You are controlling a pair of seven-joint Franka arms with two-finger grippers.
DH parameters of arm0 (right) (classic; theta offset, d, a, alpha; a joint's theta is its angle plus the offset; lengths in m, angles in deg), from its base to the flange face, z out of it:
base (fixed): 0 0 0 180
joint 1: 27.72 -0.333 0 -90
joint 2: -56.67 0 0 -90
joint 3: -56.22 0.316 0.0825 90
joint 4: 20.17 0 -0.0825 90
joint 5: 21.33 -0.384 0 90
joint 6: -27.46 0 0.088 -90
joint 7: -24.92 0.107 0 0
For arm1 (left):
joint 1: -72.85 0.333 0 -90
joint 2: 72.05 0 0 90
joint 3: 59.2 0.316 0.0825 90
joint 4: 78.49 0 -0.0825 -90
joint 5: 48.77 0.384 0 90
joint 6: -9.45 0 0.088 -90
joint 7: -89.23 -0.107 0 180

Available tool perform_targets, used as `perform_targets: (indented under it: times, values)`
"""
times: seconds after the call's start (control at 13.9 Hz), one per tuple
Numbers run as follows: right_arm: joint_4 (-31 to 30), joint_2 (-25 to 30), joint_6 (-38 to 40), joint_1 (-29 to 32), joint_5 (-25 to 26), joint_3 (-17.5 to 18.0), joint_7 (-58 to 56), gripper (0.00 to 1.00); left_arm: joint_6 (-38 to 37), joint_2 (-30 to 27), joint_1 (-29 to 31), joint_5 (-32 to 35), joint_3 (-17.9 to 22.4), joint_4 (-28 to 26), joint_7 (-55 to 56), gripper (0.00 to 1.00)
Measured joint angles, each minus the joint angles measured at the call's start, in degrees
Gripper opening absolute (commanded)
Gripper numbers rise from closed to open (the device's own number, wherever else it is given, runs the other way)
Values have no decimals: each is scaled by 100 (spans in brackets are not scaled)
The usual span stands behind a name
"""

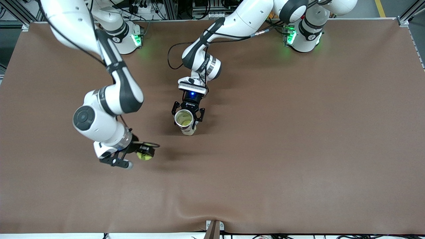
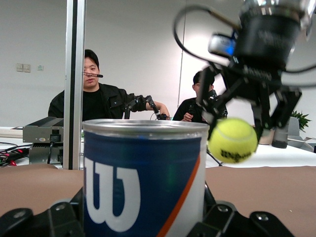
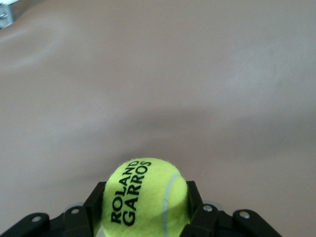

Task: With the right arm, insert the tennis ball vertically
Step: 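Carry the Roland Garros ball with the right gripper above the can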

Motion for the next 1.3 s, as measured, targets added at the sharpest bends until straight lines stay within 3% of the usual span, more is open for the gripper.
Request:
perform_targets:
  times: [0.65, 1.3]
  values:
    - [32, 391, 695, -993, 379, -12, 1590, 8, -1, 0, 0, 0, -4, -4, 0, 84]
    - [406, 565, 1393, -1123, 449, -23, 1833, 8, -16, 0, -3, 9, -11, -3, 0, 84]
